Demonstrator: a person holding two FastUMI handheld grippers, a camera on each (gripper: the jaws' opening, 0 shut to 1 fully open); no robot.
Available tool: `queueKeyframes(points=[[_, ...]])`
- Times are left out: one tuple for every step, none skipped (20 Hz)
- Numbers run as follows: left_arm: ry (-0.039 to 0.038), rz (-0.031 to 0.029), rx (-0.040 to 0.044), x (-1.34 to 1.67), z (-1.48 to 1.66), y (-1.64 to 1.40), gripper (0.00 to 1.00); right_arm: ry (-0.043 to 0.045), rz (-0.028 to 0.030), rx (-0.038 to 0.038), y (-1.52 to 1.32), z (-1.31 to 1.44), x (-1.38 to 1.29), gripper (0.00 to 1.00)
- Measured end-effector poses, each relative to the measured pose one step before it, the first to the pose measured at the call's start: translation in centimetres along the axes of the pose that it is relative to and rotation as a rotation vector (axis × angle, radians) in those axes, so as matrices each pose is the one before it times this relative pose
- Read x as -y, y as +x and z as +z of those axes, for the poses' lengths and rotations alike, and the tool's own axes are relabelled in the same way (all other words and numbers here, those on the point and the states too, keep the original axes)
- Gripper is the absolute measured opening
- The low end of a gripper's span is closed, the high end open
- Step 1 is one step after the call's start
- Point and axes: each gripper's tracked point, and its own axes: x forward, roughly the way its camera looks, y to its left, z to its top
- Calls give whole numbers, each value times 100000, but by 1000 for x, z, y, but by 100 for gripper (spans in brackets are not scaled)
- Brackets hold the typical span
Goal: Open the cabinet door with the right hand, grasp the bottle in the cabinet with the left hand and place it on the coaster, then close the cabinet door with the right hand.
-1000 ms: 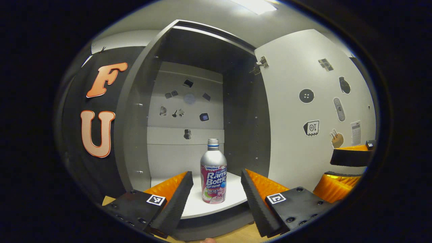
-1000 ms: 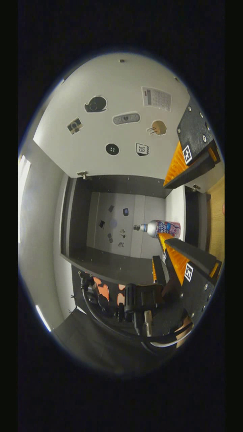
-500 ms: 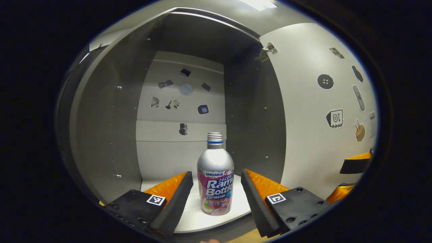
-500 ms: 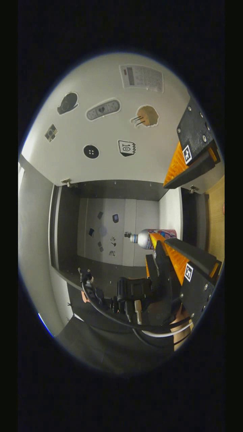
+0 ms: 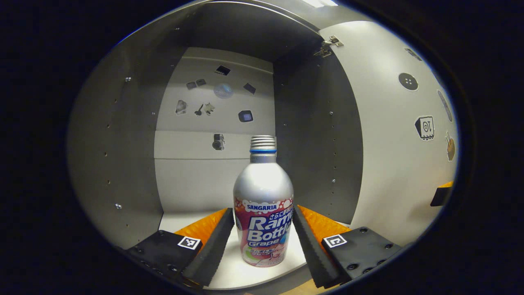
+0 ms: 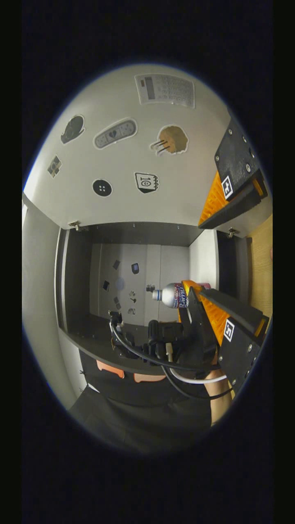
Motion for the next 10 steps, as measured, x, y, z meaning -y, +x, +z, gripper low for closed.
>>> queueKeyframes(points=[[-74, 4, 110, -157, 113, -79, 94, 19, 28, -272, -95, -99, 80, 90], [384, 80, -119, -132, -179, 78, 87, 117, 96, -220, -104, -87, 46, 90], [214, -113, -205, 5, -9, -54, 86, 103, 148, -47, -99, -15, 9, 90], [77, -43, -206, 62, 13, 52, 86, -6, 193, 126, -103, -11, 24, 90], [548, -78, -198, -26, -4, -58, 86, -119, 180, 89, -52, 10, 14, 95], [703, 156, 100, -45, 7, -2, 86, 49, 157, 153, -199, -2, 15, 95], [873, 67, 78, -13, 55, -175, 85, 248, 342, 75, -162, 46, -28, 90], [685, 535, 204, -118, 55, -77, 84, 271, 497, 144, -206, 3, -103, 90], [41, 410, 541, 7, 144, -127, 83, 163, 339, 102, -263, 110, 69, 90], [-608, 382, 742, 41, 161, 2, 82, 99, 430, 225, -361, 41, -16, 90]])
